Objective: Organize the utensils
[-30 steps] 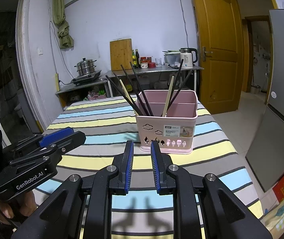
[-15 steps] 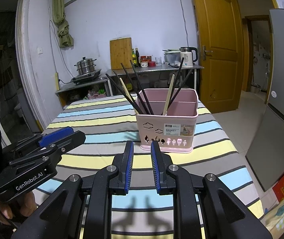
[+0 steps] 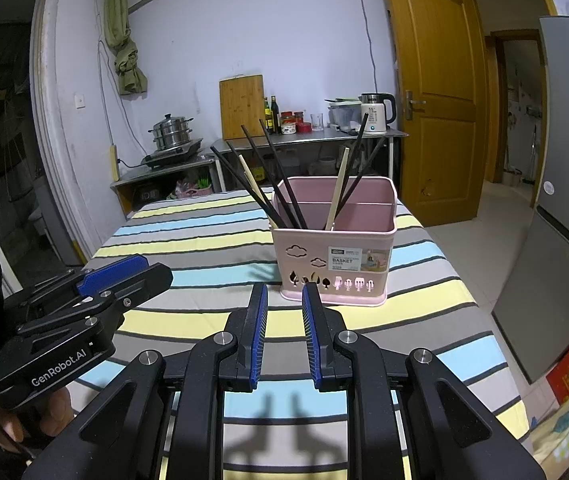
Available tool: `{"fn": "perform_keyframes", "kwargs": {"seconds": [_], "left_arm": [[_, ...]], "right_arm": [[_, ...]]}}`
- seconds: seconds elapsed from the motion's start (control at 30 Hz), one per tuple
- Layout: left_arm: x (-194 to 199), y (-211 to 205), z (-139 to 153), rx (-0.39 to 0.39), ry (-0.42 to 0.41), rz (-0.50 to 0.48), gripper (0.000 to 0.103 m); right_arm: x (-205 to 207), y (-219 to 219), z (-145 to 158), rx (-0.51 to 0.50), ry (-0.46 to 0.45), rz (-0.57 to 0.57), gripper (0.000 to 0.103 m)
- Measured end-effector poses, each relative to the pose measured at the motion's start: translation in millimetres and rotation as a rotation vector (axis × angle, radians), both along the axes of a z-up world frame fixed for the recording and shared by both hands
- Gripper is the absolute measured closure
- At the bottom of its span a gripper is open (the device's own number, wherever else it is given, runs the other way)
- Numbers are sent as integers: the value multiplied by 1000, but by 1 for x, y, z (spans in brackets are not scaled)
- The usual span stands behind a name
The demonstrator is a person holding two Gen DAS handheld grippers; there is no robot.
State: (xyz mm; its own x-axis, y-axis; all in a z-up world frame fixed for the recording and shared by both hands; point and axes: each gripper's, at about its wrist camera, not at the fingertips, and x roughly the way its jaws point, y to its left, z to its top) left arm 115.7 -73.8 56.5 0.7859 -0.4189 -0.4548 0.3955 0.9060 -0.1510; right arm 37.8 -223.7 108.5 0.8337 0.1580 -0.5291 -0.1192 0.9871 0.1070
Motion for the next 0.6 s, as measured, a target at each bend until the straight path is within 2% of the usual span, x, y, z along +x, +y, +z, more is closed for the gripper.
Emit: {"fn": "perform_keyframes", "kwargs": {"seconds": [0.6], "left_arm": [[4,1,-4,1,20,-6,70]], "right_arm": [[0,1,-1,-3,4,0,85]]}}
